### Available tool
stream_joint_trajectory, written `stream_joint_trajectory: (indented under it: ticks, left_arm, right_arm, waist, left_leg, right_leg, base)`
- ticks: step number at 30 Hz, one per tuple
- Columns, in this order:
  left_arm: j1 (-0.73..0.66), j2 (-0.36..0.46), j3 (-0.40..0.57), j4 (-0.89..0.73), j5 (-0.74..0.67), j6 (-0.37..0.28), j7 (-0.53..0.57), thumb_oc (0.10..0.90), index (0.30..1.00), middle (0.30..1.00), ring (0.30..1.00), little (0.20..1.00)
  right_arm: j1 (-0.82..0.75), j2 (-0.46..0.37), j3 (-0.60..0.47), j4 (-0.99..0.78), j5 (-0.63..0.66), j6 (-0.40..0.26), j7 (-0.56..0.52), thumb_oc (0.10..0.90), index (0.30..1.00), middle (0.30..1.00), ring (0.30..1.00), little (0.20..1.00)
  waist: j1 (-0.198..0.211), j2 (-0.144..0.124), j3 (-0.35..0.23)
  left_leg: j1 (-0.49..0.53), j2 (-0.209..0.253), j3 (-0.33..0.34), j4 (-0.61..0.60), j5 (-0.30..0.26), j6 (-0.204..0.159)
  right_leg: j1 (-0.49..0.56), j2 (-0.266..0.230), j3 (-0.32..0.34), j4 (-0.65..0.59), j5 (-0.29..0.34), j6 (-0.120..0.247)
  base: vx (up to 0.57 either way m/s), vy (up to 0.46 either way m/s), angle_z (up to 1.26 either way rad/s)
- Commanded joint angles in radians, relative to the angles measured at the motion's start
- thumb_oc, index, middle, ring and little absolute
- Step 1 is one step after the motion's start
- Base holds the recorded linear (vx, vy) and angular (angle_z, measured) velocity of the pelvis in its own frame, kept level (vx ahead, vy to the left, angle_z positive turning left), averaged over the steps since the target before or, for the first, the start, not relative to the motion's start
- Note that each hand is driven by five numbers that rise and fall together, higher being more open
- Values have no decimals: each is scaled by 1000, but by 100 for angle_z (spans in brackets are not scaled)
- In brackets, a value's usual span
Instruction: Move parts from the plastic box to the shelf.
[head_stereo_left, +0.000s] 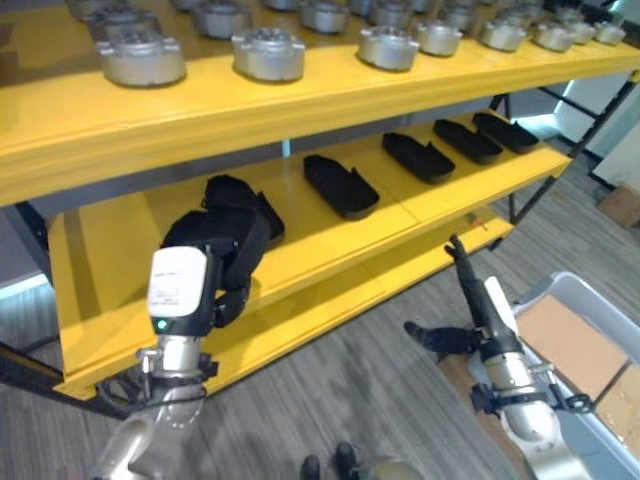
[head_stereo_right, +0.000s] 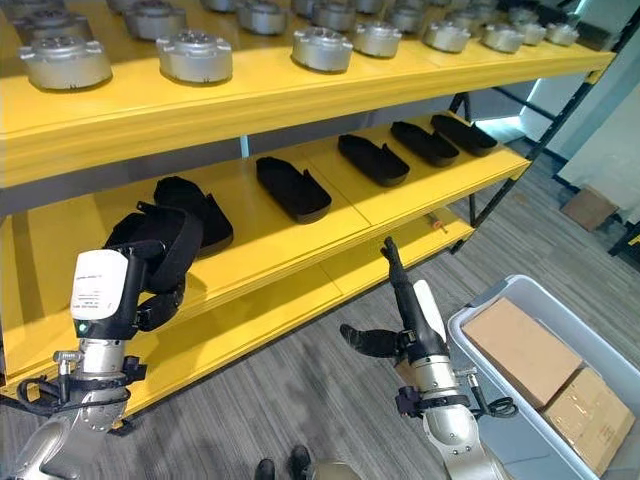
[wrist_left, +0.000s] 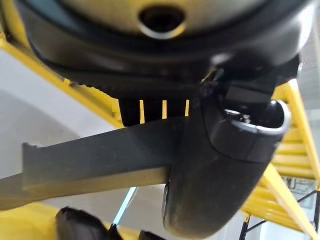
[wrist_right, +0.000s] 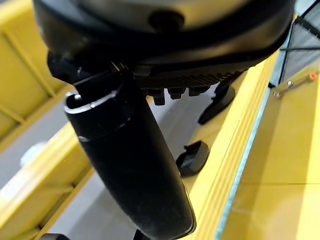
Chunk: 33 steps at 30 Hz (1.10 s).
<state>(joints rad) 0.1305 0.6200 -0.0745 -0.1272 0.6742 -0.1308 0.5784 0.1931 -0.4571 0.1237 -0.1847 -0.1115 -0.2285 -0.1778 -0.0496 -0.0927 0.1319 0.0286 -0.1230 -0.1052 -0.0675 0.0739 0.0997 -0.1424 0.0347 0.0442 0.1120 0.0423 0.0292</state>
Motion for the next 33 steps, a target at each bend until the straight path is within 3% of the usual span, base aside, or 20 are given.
stream_joint_trajectory:
  ticks: [1,9,13,15,16,17,19,20,21,24,25,26,27,28,30,33]
  left_arm:
    - [-98,15,59,-149,4,-73,63,400,300,300,300,300]
    - [-52,6,81,-159,-14,-64,63,400,300,300,300,300]
    - [-55,10,86,-163,-22,-68,68,400,300,300,300,300]
    - [-79,10,76,-165,-36,-75,71,400,300,300,300,300]
    - [-93,8,76,-165,-49,-80,73,400,300,300,300,300]
    - [-98,6,78,-177,-61,-91,83,400,300,300,300,300]
    - [-94,7,88,-183,-68,-97,95,400,300,300,300,300]
    - [-92,7,88,-184,-69,-97,95,400,300,300,300,300]
    - [-96,4,94,-187,-80,-96,105,400,300,300,300,300]
    - [-115,7,100,-193,-83,-93,123,400,300,300,300,300]
    - [-141,16,94,-197,-64,-87,137,400,300,300,300,300]
    - [-144,15,90,-195,-62,-86,139,400,300,300,300,300]
    - [-159,28,92,-200,-39,-82,148,400,300,300,300,300]
    - [-173,40,91,-202,-16,-75,159,400,300,300,300,300]
    - [-186,44,84,-203,-7,-70,160,400,300,300,300,300]
    - [-239,75,43,-193,4,-76,160,400,300,300,300,300]
  right_arm:
    - [-79,-36,-64,-76,63,-108,-25,900,1000,1000,1000,1000]
    - [-67,-40,-63,-78,81,-102,-10,900,1000,1000,1000,1000]
    - [-110,-51,-45,-63,97,-109,-10,900,1000,1000,1000,1000]
    - [-132,-65,-44,-61,100,-114,-18,900,1000,1000,1000,1000]
    - [-143,-70,-51,-61,107,-117,-26,900,1000,1000,1000,1000]
    - [-154,-73,-45,-60,104,-111,-44,900,1000,1000,1000,1000]
    - [-147,-73,-46,-61,109,-112,-50,900,1000,1000,1000,1000]
    - [-146,-73,-46,-62,109,-112,-51,900,1000,1000,1000,1000]
    - [-142,-75,-43,-62,113,-112,-56,900,1000,1000,1000,1000]
    - [-125,-79,-47,-55,119,-111,-73,900,1000,1000,1000,1000]
    - [-109,-85,-59,-57,117,-117,-88,900,1000,1000,1000,1000]
    - [-107,-87,-62,-58,117,-117,-89,900,1000,1000,1000,1000]
    - [-99,-81,-65,-59,105,-117,-91,900,1000,1000,1000,1000]
    - [-98,-68,-66,-62,92,-117,-99,900,1000,1000,1000,1000]
    - [-93,-61,-71,-64,87,-117,-102,900,1000,1000,1000,1000]
    - [-66,-42,-81,-76,76,-111,-100,900,1000,1000,1000,1000]
  waist:
    - [-13,12,-84]
    - [-3,12,-103]
    - [19,-3,-70]
    - [24,-10,-42]
    - [19,-21,-29]
    - [17,-35,-28]
    - [16,-38,-37]
    - [16,-36,-39]
    - [11,-32,-46]
    - [-8,10,-66]
    - [-21,38,-72]
    - [-22,43,-73]
    - [-22,66,-81]
    - [-15,78,-88]
    - [-15,75,-89]
    - [-12,55,-76]
  left_leg:
    - [27,23,51,-20,-54,-41]
    - [49,37,48,-16,-65,-46]
    - [-15,27,32,142,-105,-65]
    - [-60,29,38,222,-129,-94]
    - [-81,71,77,262,-132,-105]
    - [-70,150,122,251,-152,-100]
    - [-53,248,140,222,-116,-114]
    - [-49,251,139,213,-113,-118]
    - [-46,334,149,181,-48,-137]
    - [-16,459,175,47,119,-192]
    - [-12,511,220,-6,195,-231]
    - [-10,515,217,-17,204,-235]
    - [-4,525,223,-20,174,-254]
    - [-8,495,201,-20,108,-242]
    - [-6,479,211,-20,98,-237]
    - [-12,420,220,23,49,-225]
  right_leg:
    - [68,-9,-21,-61,24,57]
    - [116,-19,-48,-89,12,47]
    - [121,-31,-77,-73,-3,33]
    - [121,-40,-100,-58,-11,26]
    - [121,-56,-118,-57,-6,27]
    - [121,-81,-129,-58,-1,34]
    - [121,-102,-137,-56,-11,40]
    - [121,-99,-138,-54,-13,38]
    - [112,-111,-149,-39,-25,40]
    - [91,-120,-188,-4,-59,48]
    - [82,-143,-215,34,-74,59]
    - [76,-140,-218,44,-80,57]
    - [62,-152,-230,86,-88,69]
    - [48,-173,-225,115,-92,81]
    - [55,-191,-224,118,-95,91]
    - [109,-257,-235,90,-69,120]
  base:
    - [67,-43,9]
    - [54,-63,6]
    - [-28,-96,11]
    - [-75,-22,31]
    - [-77,29,68]
    - [-80,64,93]
    - [-18,76,100]
    - [2,83,47]
    - [8,96,29]
    - [34,235,39]
    - [46,277,50]
    - [51,362,86]
    - [57,323,91]
    - [62,341,64]
    - [105,258,15]
    - [117,256,22]
